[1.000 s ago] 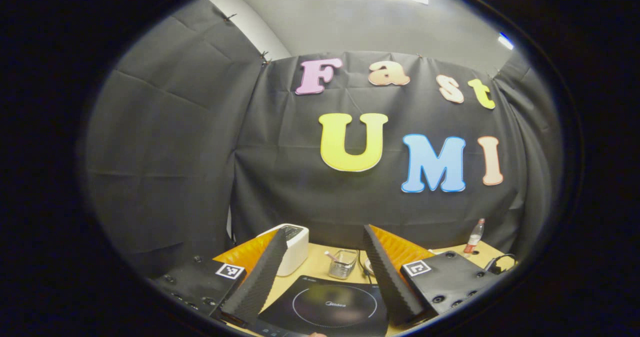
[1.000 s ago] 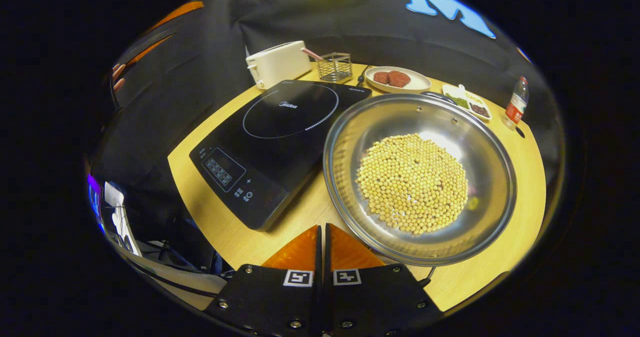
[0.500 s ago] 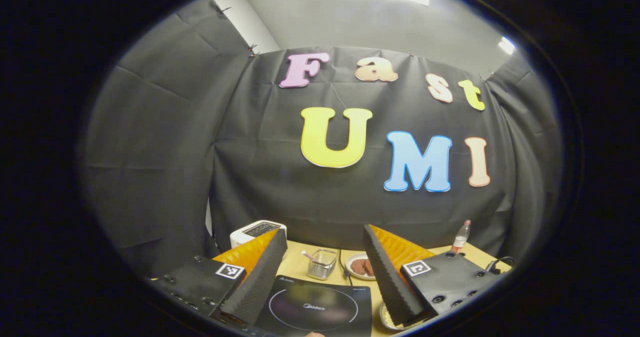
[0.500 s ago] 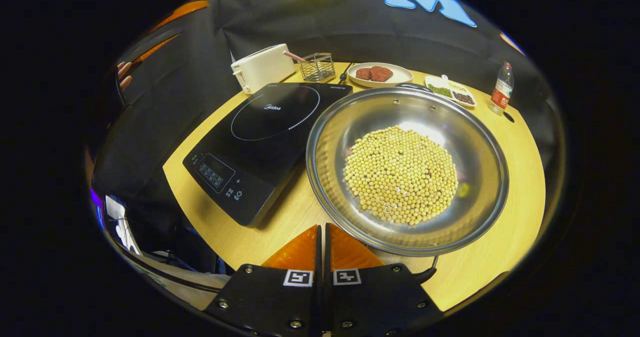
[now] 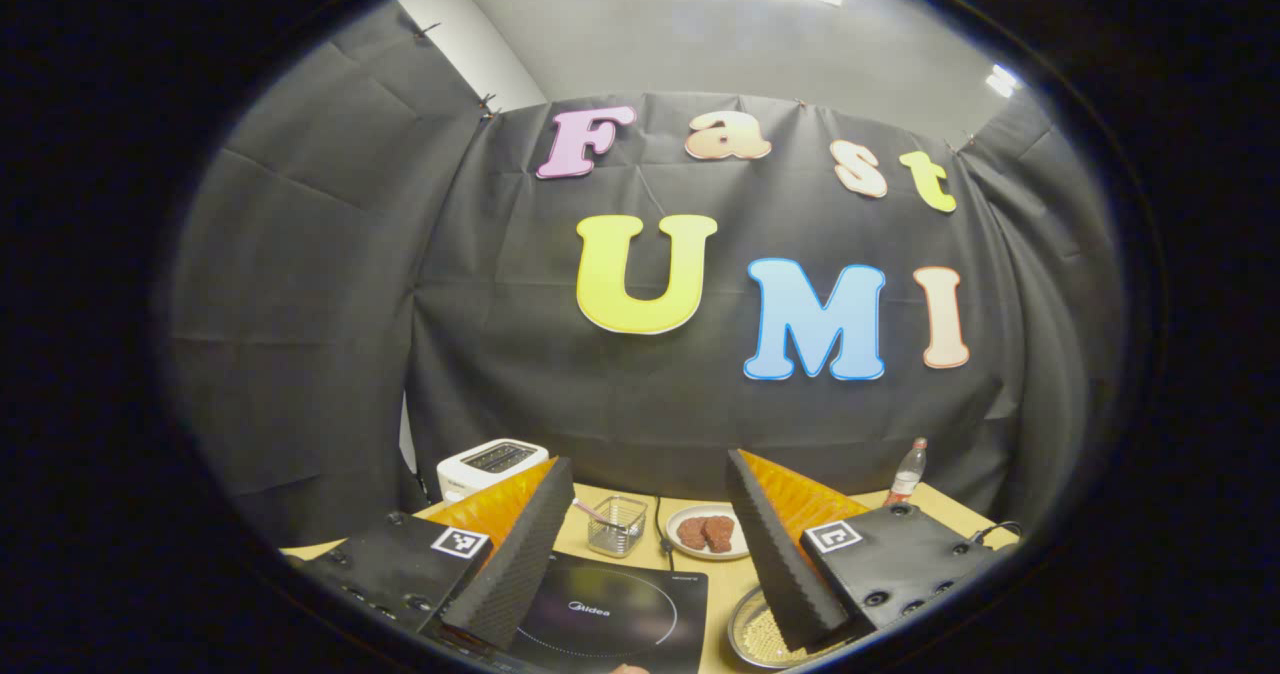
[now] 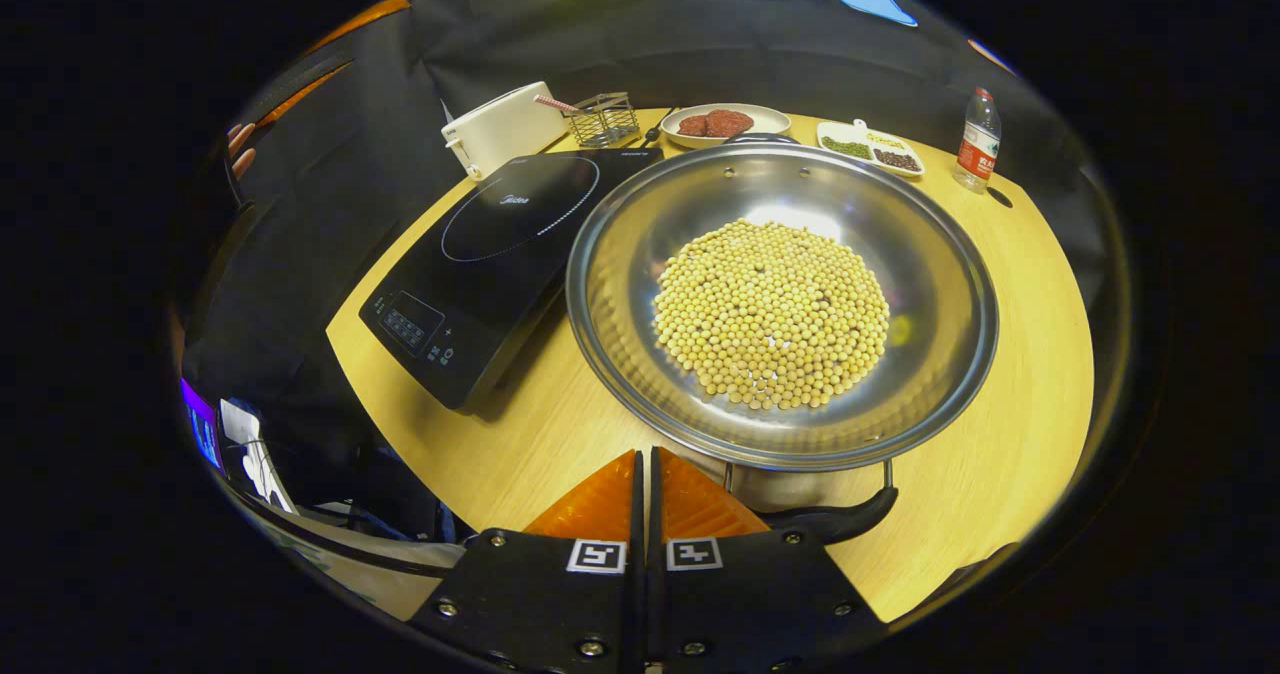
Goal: First push the handle of the pot to place it horizontally, then grasp the pot with both hands and set it on the induction cooktop.
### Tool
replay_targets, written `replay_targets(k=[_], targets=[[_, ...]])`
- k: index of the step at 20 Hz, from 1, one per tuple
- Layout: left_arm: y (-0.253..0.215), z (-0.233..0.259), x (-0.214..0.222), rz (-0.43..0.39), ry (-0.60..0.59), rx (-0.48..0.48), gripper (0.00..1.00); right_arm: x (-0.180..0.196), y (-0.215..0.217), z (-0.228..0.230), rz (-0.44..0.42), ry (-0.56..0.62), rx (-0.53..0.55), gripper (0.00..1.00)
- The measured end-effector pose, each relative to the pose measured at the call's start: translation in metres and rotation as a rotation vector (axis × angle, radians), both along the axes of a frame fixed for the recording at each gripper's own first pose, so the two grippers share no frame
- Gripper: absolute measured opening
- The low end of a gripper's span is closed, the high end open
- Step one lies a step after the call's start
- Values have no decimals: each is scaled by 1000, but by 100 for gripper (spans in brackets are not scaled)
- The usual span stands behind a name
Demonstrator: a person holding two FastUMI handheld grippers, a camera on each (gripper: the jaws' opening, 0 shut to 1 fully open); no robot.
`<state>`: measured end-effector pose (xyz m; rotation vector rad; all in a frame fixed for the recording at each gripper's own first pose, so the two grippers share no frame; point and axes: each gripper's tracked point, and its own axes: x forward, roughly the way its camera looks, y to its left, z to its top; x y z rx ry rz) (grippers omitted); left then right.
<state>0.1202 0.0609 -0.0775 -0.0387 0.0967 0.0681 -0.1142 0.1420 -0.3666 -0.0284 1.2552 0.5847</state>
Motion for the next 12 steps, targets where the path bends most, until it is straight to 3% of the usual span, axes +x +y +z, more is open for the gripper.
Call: replay_targets(k=[2,3,4,5,6,8,9,12], targets=[[-9,1,0,-3,0,6,99,4,-10,-2,-9,0,-7,1],[-14,1,1,-5,0,8,94,7,-17,-2,-16,0,-15,1],[-18,2,2,-5,0,8,99,8,-23,-2,-25,0,-21,1],[-21,1,3,-6,0,5,94,11,-29,-3,-33,1,-28,1],[-26,0,4,-9,3,0,99,13,-34,-3,-41,1,-37,1],[-36,0,7,-14,5,-4,94,18,-47,-5,-49,0,-60,1],[-40,0,8,-16,3,-5,100,21,-54,-5,-51,-3,-72,1],[-50,1,10,-24,1,-2,99,30,-72,-9,-68,-9,-103,1]])
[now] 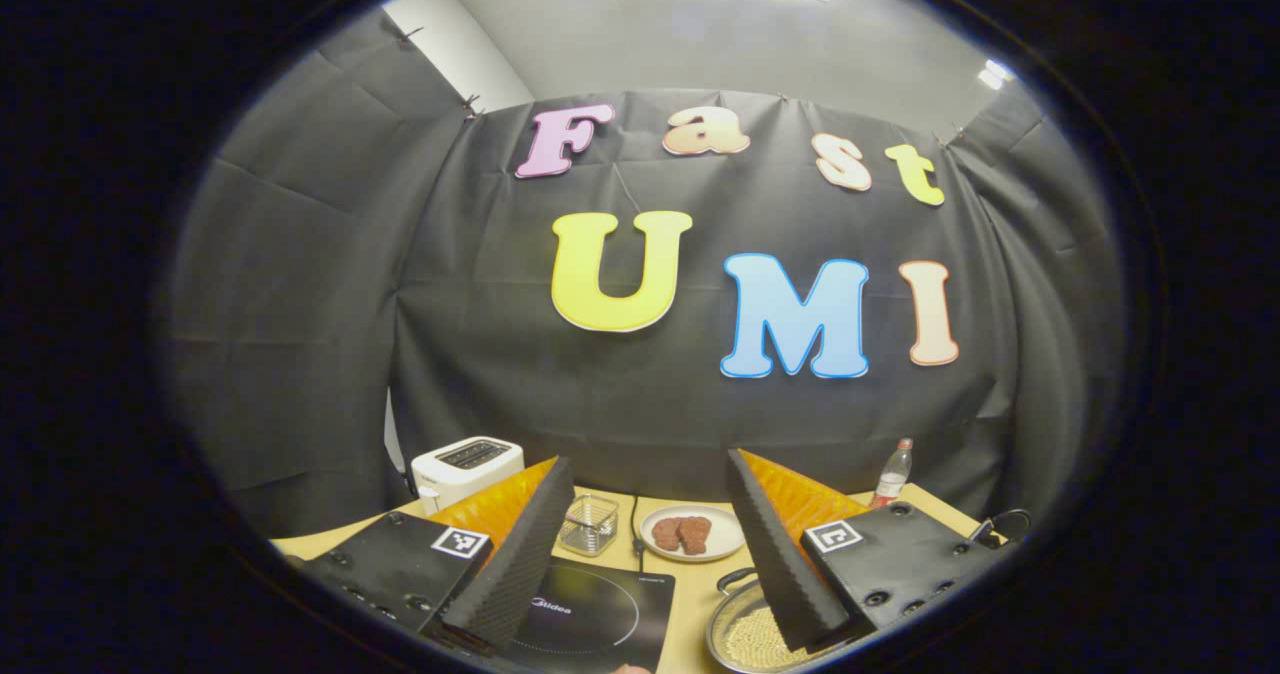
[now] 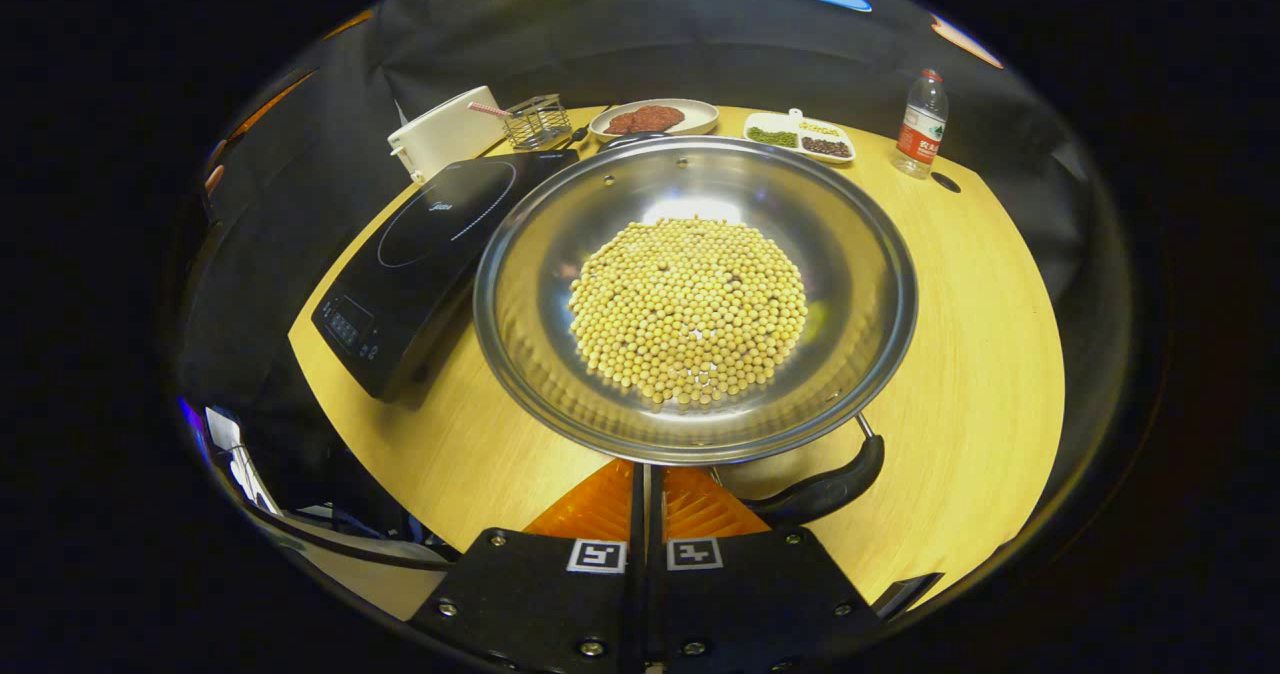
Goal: First push the handle of the pot to place it horizontally, then grasp the pot with both hands and set it on the induction cooktop.
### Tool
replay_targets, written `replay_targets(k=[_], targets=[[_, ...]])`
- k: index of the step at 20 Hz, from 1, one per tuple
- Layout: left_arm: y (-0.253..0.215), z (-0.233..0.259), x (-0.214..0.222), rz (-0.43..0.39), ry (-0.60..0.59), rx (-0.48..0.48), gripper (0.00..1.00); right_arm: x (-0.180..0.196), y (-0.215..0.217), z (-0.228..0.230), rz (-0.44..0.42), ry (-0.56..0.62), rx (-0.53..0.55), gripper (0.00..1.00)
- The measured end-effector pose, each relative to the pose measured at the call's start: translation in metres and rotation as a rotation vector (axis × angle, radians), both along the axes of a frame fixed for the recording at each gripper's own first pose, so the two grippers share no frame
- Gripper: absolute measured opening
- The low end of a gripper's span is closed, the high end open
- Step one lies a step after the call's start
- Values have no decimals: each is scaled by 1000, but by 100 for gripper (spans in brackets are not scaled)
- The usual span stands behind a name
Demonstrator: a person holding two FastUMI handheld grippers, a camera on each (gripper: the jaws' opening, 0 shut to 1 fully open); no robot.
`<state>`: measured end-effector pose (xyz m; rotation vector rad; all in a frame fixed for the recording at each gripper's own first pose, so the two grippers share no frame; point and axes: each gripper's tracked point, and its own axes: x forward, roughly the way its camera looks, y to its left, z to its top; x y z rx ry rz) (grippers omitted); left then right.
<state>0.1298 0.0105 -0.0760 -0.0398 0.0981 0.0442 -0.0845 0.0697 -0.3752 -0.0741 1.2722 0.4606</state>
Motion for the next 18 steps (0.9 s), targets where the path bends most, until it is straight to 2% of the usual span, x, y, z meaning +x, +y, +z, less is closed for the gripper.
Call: replay_targets(k=[1,3,7,9,10,15,16,18], targets=[[-3,-1,1,0,2,1,94,2,-6,0,-10,-1,-5,1],[-7,0,0,4,2,5,100,7,-16,-1,-22,-4,-21,1],[-10,1,-4,22,2,10,100,18,-40,-6,-24,-19,-77,1],[-11,1,-7,34,4,12,94,25,-52,-8,-20,-31,-107,1],[-12,2,-9,41,2,14,100,29,-58,-9,-16,-38,-121,1],[-12,1,-20,80,8,36,99,54,-84,-13,-11,-77,-184,1],[-11,1,-22,89,10,40,94,59,-88,-13,-10,-85,-195,1],[-9,2,-26,110,13,44,99,67,-96,-16,-8,-96,-204,1]])
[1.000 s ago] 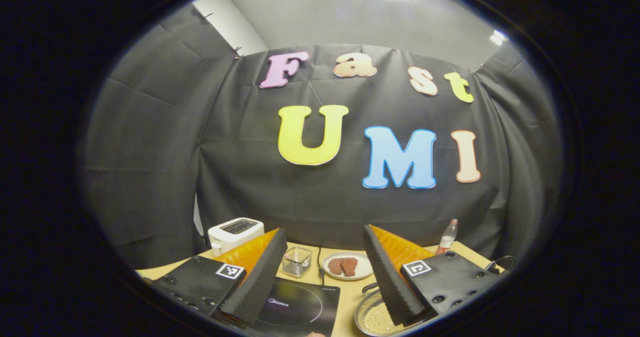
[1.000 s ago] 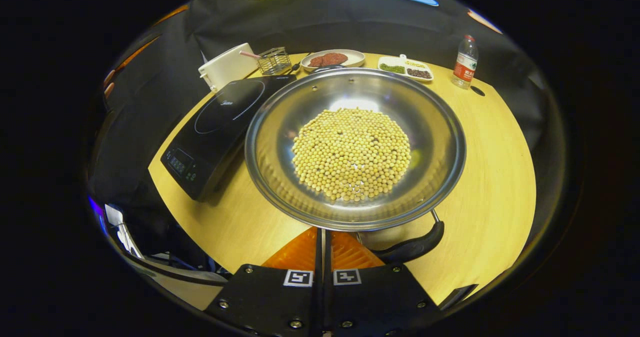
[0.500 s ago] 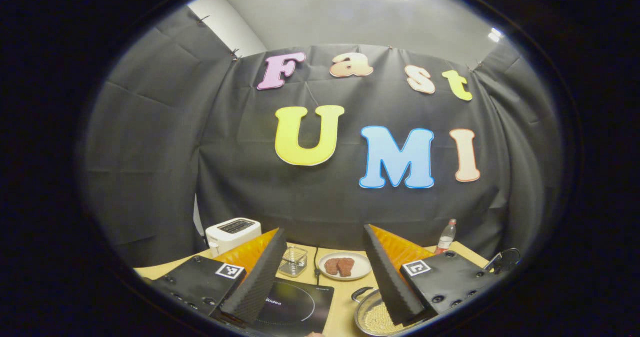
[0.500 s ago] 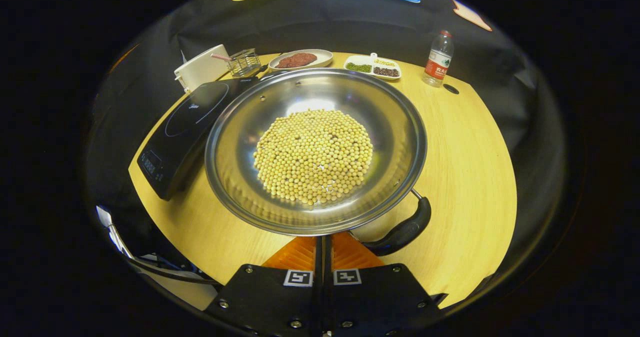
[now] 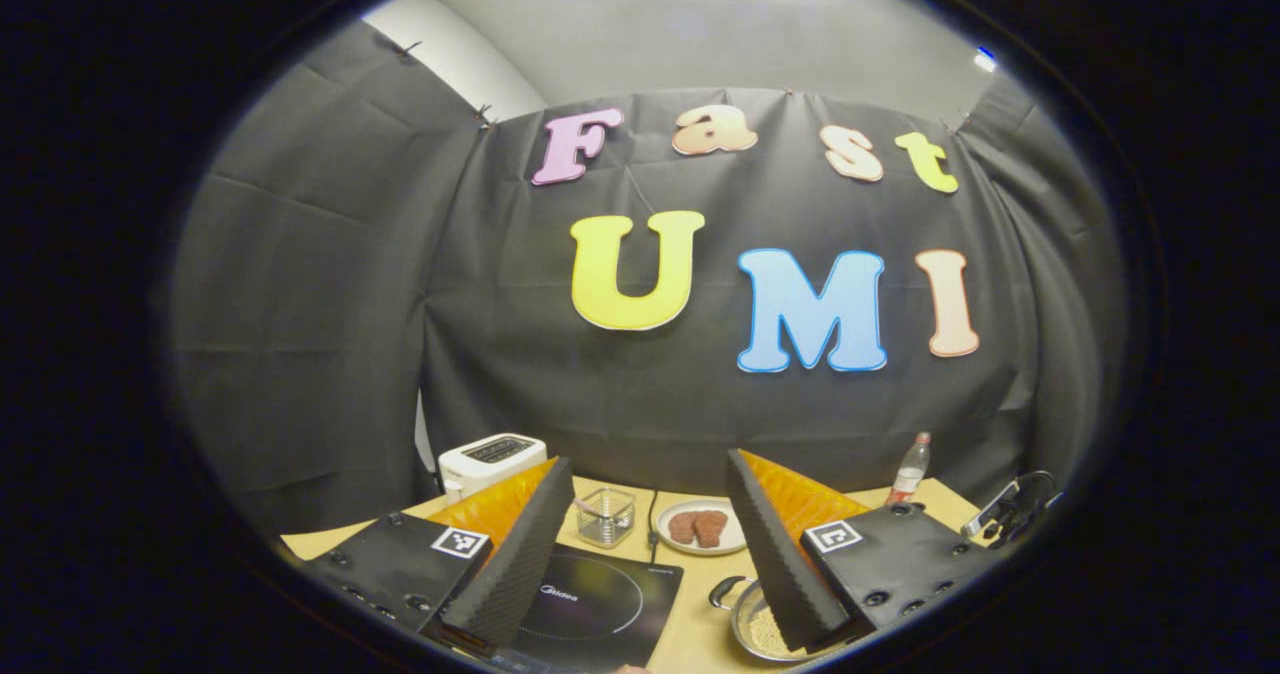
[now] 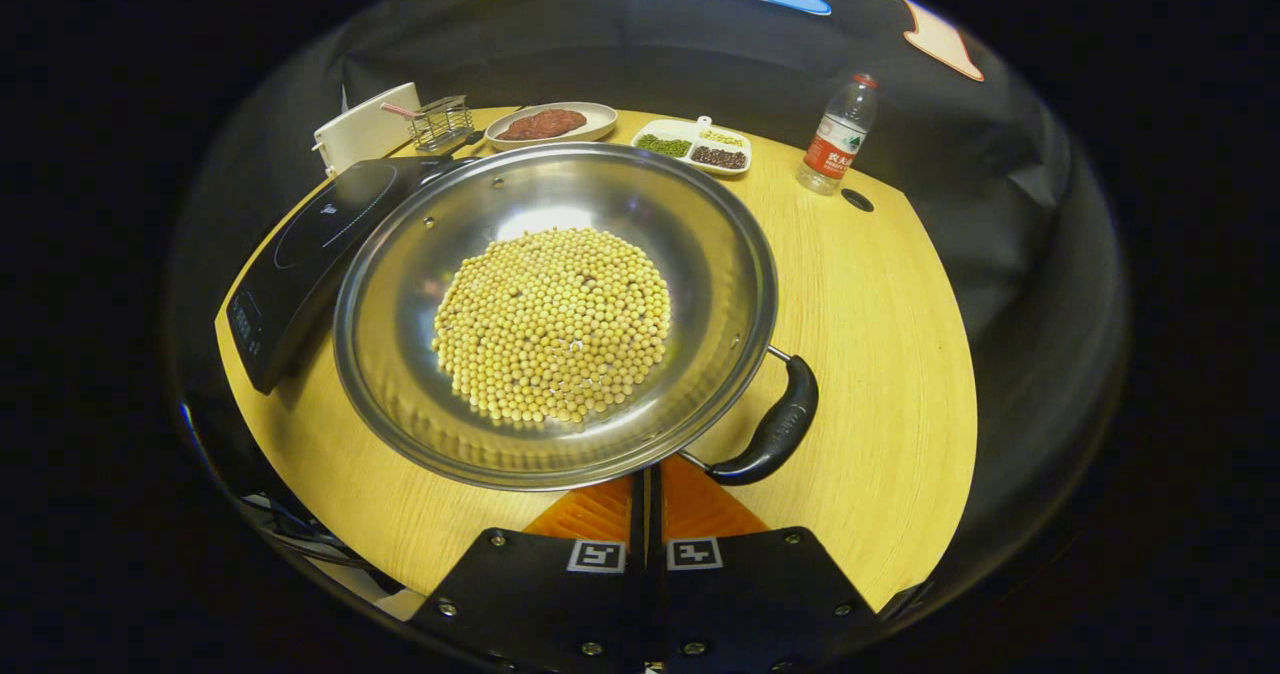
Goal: First push the handle of the pot to place it horizontally, then grasp the pot with both hands and set it on the induction cooktop.
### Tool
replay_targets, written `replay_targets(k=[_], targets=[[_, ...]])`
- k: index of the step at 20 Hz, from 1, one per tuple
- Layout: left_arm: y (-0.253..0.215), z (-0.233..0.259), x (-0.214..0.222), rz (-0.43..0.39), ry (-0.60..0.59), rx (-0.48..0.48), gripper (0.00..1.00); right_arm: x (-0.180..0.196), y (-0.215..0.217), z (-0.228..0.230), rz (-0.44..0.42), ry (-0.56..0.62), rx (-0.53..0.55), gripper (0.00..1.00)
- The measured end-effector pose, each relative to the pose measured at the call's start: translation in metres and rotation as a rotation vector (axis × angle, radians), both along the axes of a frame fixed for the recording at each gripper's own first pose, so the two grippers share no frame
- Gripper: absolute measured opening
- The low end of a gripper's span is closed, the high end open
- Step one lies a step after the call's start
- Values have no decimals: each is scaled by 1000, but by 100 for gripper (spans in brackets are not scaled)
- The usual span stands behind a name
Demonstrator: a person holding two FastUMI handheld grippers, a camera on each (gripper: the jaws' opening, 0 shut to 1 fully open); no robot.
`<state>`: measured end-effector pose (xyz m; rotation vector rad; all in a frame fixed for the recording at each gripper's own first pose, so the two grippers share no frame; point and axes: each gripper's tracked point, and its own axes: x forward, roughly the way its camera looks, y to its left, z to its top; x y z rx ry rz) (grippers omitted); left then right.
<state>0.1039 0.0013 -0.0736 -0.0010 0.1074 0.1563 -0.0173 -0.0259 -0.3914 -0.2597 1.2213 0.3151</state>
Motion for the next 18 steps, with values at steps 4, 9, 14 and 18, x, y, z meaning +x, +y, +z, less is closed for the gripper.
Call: replay_targets(k=[4,9,14,18], targets=[[3,0,-10,40,6,15,100,19,-10,-5,10,-30,-19,1],[0,1,-22,74,10,39,95,45,-25,-9,-53,-65,-20,1],[-10,-5,-29,90,23,44,99,62,-37,-14,-125,-101,-4,1],[-21,-13,-34,106,42,58,95,76,-36,-17,-127,-118,11,1]])
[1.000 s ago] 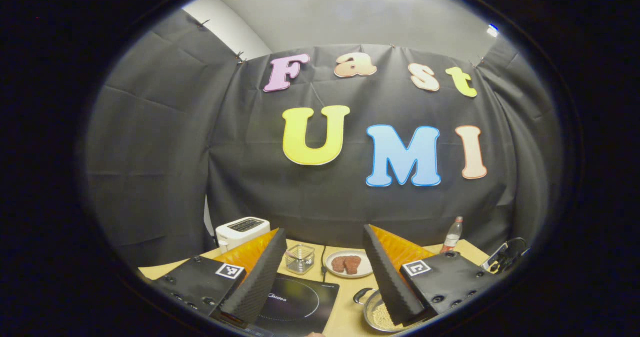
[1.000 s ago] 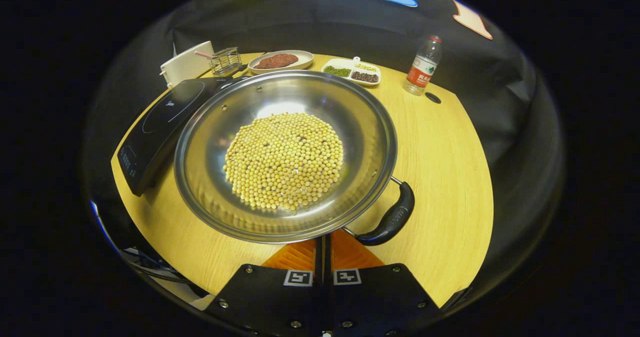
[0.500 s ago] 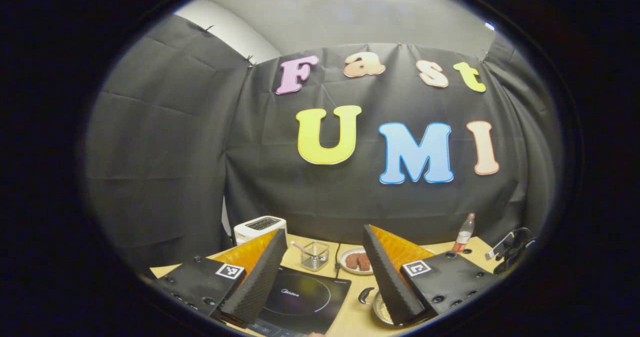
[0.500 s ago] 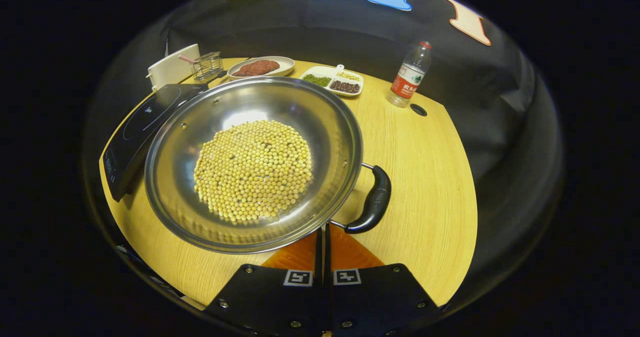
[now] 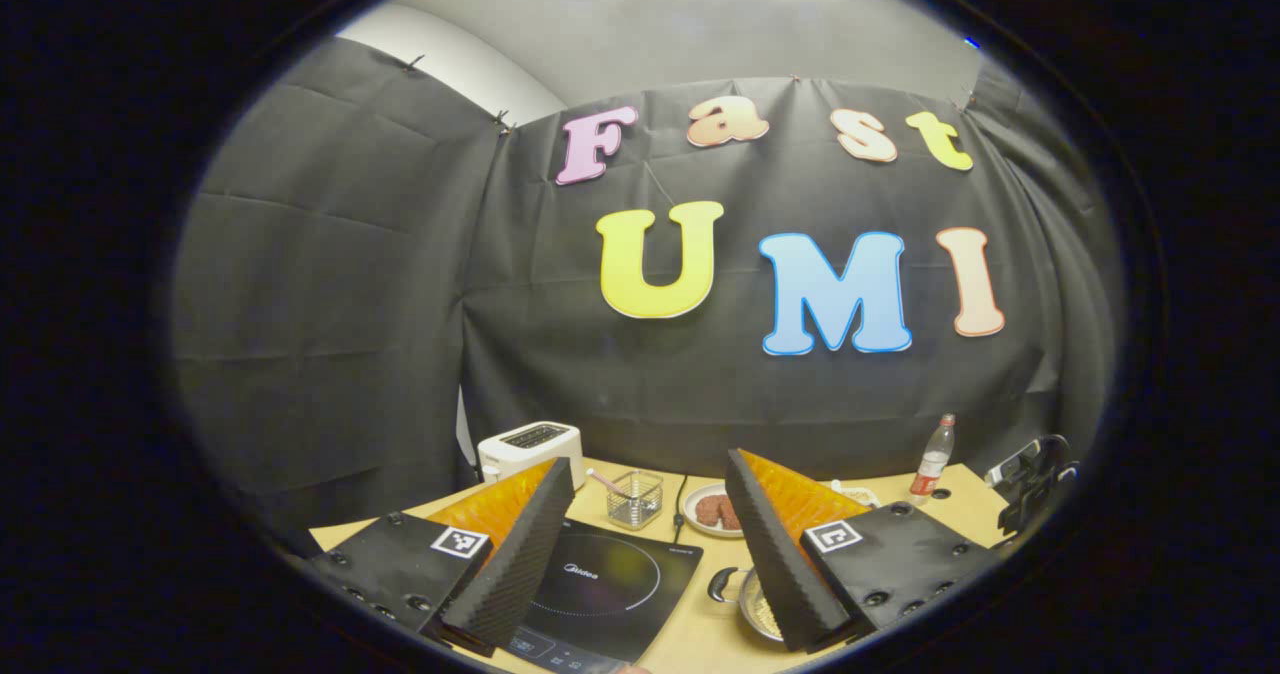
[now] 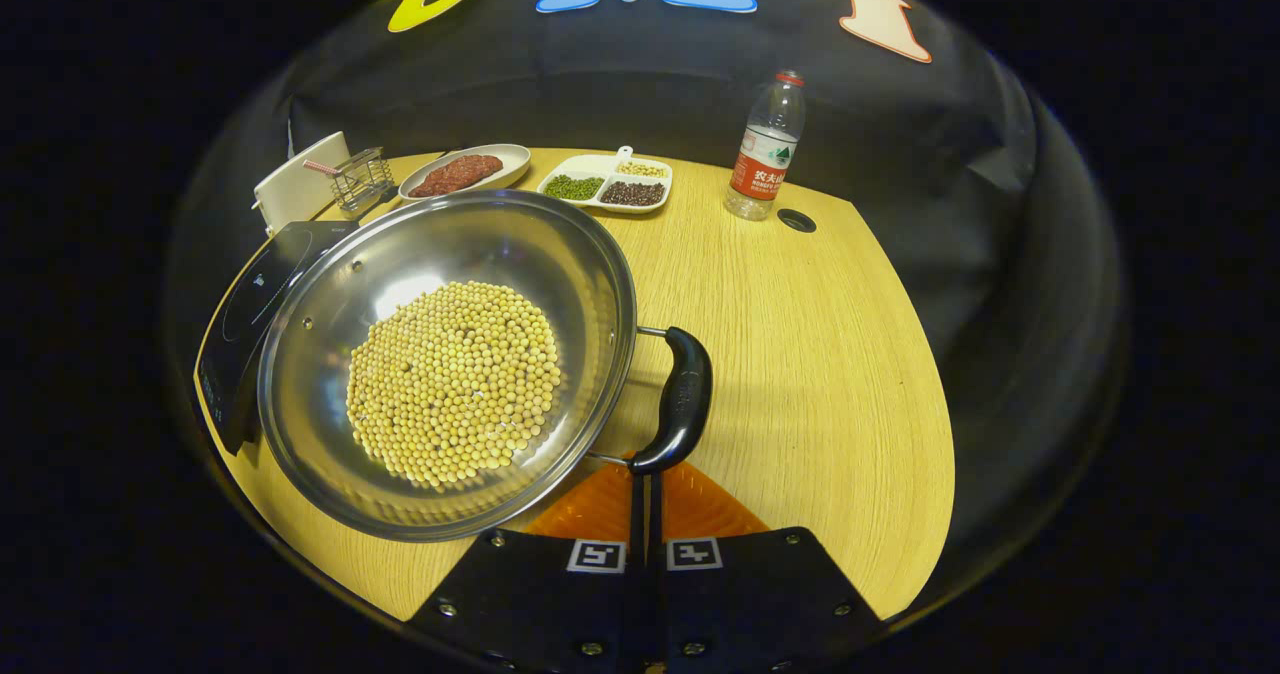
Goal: First push the handle of the pot to place it horizontally, then grasp the pot with both hands and set it on the induction cooktop.
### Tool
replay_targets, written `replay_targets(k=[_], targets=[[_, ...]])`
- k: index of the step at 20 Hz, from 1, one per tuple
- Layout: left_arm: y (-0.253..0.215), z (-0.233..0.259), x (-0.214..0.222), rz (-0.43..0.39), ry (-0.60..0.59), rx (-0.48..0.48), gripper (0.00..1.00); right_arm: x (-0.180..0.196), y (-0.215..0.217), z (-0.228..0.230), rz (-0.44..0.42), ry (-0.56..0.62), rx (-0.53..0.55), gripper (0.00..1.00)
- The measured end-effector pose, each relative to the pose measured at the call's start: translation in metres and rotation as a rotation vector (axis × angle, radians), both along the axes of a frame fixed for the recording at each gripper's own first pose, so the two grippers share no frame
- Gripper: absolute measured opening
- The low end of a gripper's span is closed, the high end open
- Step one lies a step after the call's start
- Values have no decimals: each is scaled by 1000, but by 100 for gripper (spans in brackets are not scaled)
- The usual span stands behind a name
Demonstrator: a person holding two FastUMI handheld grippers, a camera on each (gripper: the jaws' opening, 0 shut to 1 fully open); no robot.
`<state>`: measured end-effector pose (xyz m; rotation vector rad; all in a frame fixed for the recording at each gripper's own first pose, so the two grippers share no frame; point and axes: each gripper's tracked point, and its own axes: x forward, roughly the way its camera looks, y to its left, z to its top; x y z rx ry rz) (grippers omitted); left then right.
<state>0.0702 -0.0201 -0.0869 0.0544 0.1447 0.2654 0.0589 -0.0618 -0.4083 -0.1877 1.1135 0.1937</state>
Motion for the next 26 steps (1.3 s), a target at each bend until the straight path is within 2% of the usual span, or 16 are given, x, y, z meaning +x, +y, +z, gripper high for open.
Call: replay_targets(k=[8,11,12,13,15,16,17,21,26], targets=[[-25,-29,-10,-27,62,37,100,18,-7,12,-39,-84,31,1],[-27,-49,0,-54,90,19,100,23,-12,37,-57,-187,35,1],[-26,-56,4,-63,100,8,100,26,-9,48,-61,-229,58,5],[-29,-64,9,-79,110,-11,100,28,-6,60,-73,-269,83,28],[-31,-81,19,-110,135,-33,99,36,-5,78,-101,-335,114,84],[-32,-89,27,-127,147,-37,99,38,-7,84,-115,-363,118,95],[-35,-98,32,-144,161,-40,99,40,-6,89,-124,-382,120,99],[-45,-133,55,-211,230,-74,100,46,-3,96,-131,-413,109,98],[-52,-196,71,-251,382,-129,100,53,3,88,-128,-404,91,98]])
